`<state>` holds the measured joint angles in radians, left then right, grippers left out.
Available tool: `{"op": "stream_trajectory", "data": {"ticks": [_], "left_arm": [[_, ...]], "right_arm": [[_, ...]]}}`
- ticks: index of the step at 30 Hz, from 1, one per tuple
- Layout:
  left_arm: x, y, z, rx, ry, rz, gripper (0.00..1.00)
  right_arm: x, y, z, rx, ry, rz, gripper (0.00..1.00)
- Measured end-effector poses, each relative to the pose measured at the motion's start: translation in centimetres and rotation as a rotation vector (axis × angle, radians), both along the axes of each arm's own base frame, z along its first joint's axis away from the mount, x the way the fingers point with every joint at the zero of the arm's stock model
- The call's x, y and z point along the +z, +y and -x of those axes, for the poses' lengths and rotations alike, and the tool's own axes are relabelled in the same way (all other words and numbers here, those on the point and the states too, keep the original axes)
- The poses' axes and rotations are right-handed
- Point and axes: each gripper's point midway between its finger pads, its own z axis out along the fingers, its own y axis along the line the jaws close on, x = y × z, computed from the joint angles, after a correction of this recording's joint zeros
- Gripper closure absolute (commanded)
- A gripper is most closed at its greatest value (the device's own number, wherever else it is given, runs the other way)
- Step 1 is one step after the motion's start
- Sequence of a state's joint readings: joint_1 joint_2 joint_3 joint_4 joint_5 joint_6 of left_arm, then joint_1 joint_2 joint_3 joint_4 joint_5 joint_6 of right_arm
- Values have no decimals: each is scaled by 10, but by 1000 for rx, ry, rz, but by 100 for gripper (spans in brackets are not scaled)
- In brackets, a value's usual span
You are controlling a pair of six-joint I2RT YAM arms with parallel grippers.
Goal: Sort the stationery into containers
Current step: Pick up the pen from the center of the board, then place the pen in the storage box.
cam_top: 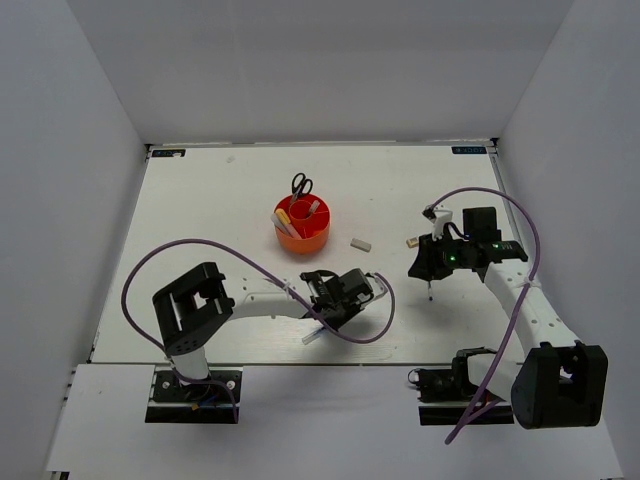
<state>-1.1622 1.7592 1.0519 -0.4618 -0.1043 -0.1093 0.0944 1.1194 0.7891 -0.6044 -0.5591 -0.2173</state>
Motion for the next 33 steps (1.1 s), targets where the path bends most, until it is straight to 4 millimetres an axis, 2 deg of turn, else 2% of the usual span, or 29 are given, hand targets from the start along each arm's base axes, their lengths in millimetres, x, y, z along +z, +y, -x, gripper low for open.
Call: {"op": "stream_trajectory", "data": {"ticks": [3, 5, 6, 7, 8, 10, 11, 12, 13, 14, 15, 17, 19, 21, 24, 28, 30, 33], "left_arm": [[0, 2, -3, 12, -25, -10, 96], [1, 3, -6, 20, -39, -17, 98], [1, 4, -7, 24, -46, -21, 99], [2, 6, -9, 26, -53, -26, 100], [4, 8, -10, 31, -58, -31, 100], [14, 13, -15, 40, -68, -18, 100], [25, 14, -20, 53, -78, 9, 100], [40, 14, -27, 71, -97, 52, 100], [59, 14, -36, 93, -121, 113, 100], [81, 16, -48, 123, -155, 189, 100], [107, 19, -61, 158, -194, 278, 100], [159, 30, -89, 239, -293, 463, 100], [206, 51, -117, 328, -406, 633, 100], [231, 71, -141, 409, -492, 755, 100], [240, 94, -176, 514, -548, 845, 100], [238, 119, -223, 623, -617, 915, 100], [239, 121, -239, 637, -654, 949, 100], [239, 115, -252, 630, -684, 991, 100]], "right_arm": [[1, 0, 0, -3, 1, -7, 68], [1, 0, 0, -2, 1, -11, 68], [1, 0, 0, -1, 1, -14, 63], [1, 0, 0, -1, 2, -16, 43], [2, 1, 1, -2, 6, -19, 37], [2, 0, 0, -2, 4, -19, 35], [2, 0, 0, -2, 3, -20, 40], [2, 0, 0, -1, 2, -20, 51], [2, 0, 0, 2, -1, -19, 65], [2, 0, 0, 6, -3, -20, 90], [2, 0, 0, 10, -6, -21, 98], [3, 2, 1, 9, 3, -30, 100], [3, 2, 2, 11, 4, -35, 100], [4, 3, 2, 13, 5, -39, 100], [4, 4, 2, 16, 5, -43, 100], [5, 5, 3, 22, 5, -53, 100], [6, 6, 3, 25, 5, -58, 100], [6, 7, 4, 30, 5, -63, 100]]}}
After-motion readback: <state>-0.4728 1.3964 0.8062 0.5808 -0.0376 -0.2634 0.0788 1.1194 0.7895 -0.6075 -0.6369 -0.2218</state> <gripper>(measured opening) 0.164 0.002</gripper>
